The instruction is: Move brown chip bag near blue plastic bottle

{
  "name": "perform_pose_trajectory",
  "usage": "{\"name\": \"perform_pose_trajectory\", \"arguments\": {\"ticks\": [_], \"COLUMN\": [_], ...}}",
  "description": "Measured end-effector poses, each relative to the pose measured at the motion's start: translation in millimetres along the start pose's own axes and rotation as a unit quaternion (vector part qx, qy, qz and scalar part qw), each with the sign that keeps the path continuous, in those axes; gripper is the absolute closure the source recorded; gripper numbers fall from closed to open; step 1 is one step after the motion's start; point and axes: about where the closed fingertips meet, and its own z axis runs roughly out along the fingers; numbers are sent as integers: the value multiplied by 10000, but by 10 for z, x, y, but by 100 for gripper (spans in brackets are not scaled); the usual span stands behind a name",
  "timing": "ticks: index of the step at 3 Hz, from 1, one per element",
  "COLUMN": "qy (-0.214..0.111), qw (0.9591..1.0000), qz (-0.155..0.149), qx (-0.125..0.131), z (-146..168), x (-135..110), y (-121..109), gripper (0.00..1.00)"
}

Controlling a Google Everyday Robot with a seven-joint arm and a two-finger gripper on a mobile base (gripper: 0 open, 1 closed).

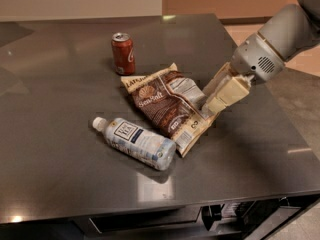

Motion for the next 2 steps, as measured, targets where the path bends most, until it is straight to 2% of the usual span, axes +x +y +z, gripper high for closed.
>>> {"name": "perform_pose_trajectory", "arguments": {"ticks": [1,2], "qy": [-24,-25], "qw": [10000,10000], "qz": [-6,-7], "qx": [33,34], "z": [13,13], "x": [-21,-21], "y": [-21,-21], "gripper": [0,0]}}
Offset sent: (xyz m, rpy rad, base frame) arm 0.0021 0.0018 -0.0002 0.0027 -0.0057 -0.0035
